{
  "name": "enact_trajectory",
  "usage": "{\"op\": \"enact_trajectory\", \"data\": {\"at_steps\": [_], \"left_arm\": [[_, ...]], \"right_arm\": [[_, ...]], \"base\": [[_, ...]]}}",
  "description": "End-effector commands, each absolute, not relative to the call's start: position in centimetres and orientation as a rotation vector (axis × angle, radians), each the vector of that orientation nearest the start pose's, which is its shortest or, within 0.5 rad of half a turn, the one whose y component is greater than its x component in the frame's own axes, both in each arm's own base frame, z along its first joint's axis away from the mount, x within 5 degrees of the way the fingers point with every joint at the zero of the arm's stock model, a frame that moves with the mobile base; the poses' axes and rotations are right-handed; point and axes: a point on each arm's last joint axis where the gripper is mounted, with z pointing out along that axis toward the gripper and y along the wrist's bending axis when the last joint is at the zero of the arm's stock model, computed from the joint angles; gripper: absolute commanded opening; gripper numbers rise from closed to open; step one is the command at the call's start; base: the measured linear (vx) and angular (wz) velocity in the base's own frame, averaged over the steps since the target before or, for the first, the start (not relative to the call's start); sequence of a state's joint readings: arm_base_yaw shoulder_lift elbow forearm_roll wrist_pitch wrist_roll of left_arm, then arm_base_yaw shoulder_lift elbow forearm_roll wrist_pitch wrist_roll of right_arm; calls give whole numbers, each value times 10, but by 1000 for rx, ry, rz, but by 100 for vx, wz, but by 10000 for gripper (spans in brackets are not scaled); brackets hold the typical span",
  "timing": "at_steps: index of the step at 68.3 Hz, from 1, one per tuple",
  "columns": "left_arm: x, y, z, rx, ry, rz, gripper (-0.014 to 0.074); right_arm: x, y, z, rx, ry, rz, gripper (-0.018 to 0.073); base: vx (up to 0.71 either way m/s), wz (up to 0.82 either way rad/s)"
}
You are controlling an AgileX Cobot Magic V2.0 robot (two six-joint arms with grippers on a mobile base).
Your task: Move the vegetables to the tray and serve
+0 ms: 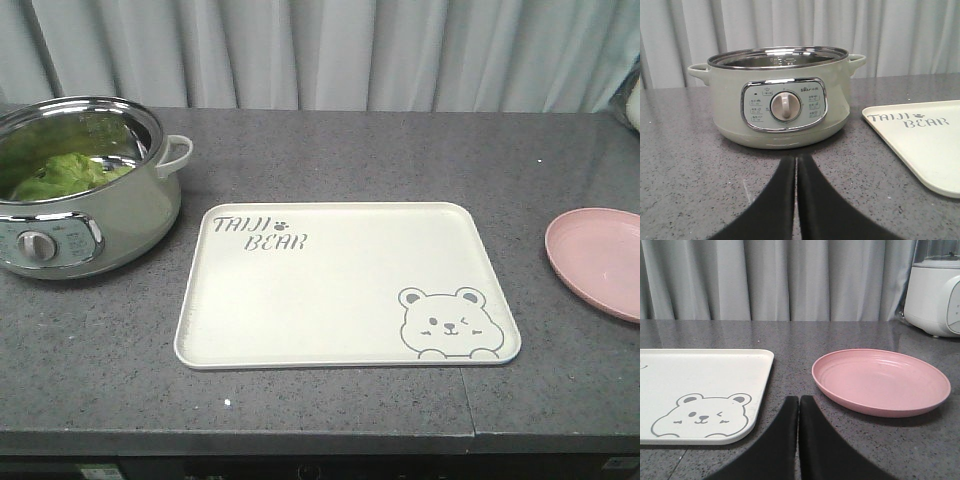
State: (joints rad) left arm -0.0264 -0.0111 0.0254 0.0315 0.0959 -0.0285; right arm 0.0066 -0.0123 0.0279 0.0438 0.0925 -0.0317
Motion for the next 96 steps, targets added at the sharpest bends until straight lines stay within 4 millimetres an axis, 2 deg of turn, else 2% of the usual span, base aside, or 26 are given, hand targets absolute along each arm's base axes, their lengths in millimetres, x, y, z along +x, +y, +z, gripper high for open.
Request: {"op": "enact_trajectory", "data": {"at_steps": [1,96], "left_arm": [[56,-1,196,17,1526,-23,-6],[56,-1,196,17,1526,-23,-6]], "right_arm": [[57,0,198,-3,1530,-3,-6],[57,0,198,-3,1530,-3,-6]], "base": [[6,0],[2,0]]}}
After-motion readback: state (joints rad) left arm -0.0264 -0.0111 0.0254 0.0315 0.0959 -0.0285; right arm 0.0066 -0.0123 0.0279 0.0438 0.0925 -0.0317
